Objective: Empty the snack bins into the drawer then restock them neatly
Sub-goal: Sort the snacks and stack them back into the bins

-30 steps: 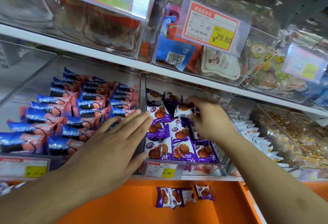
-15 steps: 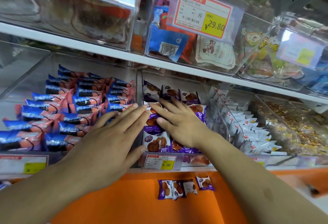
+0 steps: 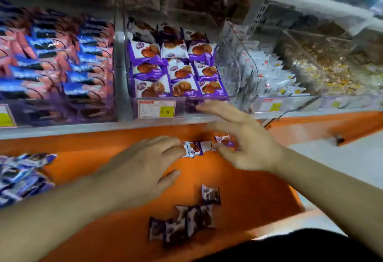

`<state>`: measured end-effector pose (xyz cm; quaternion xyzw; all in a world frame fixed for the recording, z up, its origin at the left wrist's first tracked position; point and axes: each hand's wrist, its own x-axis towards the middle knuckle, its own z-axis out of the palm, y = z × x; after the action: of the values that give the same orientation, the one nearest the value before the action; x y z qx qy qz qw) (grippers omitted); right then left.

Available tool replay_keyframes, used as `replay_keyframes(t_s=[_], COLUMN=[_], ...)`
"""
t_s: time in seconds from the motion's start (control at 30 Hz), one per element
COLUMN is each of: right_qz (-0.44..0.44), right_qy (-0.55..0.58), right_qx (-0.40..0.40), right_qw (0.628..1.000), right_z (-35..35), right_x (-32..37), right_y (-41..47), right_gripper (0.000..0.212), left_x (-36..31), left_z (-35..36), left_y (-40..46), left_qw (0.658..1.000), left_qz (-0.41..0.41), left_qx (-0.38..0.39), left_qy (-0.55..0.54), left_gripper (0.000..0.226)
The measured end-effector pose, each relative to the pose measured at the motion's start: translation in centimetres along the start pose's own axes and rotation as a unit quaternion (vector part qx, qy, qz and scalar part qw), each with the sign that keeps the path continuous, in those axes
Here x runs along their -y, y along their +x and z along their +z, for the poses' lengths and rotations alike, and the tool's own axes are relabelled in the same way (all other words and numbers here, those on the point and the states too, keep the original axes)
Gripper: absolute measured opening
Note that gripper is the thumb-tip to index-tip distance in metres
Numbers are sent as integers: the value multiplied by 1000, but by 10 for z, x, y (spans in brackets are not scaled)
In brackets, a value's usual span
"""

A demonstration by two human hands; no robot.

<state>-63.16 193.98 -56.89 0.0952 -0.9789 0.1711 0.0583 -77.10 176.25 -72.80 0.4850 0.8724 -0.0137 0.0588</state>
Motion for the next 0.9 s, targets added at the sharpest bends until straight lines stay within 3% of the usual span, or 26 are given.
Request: replay_keyframes(t_s=[0.07,0.1,0.13,0.17,0.2,0.23,0.27,0.37,0.47,0.57,0.8,0.9], right_qz=[-28,-21,6,51,100,133,156,176,181,163,197,198], right_qy=[-65,-74,-68,-51,-32,-10,7,36,59,70,102,77], right_qx=[-5,12,51,113,186,253,314,424,509,525,527,513], right_qw=[997,997,996,991,977,958,937,888,839,832,820,831], right_z=[18,30,44,60,78,96,114,166,205,229,244,249], right_x=[-17,-26,-35,-42,-51,-61,-73,-105,-115,-103,-75,-64], right_y=[-25,-37,-47,-57,-65,-73,-78,-83,-87,-96,-102,-101], right_gripper=[35,36,39,45,51,58,65,84,92,85,59,48], left_x=[-39,-42,-32,-16,-12,-16,-17,-46,-57,-66,-54,-44], left_z=[181,228,236,205,144,92,88,114,136,158,160,152], left_y=[58,49,22,-26,-66,-76,-74,-55,-60,-67,-73,-76], left_qw=[977,964,954,947,918,929,930,906,905,913,869,854], left_qz=[-132,-81,6,32,2,44,56,68,75,86,47,48], left_qx=[151,181,173,190,264,217,234,339,347,325,351,354], left_qy=[-73,-176,-244,-256,-296,-296,-277,-245,-232,-229,-347,-379], left_gripper=[142,148,126,97,84,87,92,106,116,87,69,68])
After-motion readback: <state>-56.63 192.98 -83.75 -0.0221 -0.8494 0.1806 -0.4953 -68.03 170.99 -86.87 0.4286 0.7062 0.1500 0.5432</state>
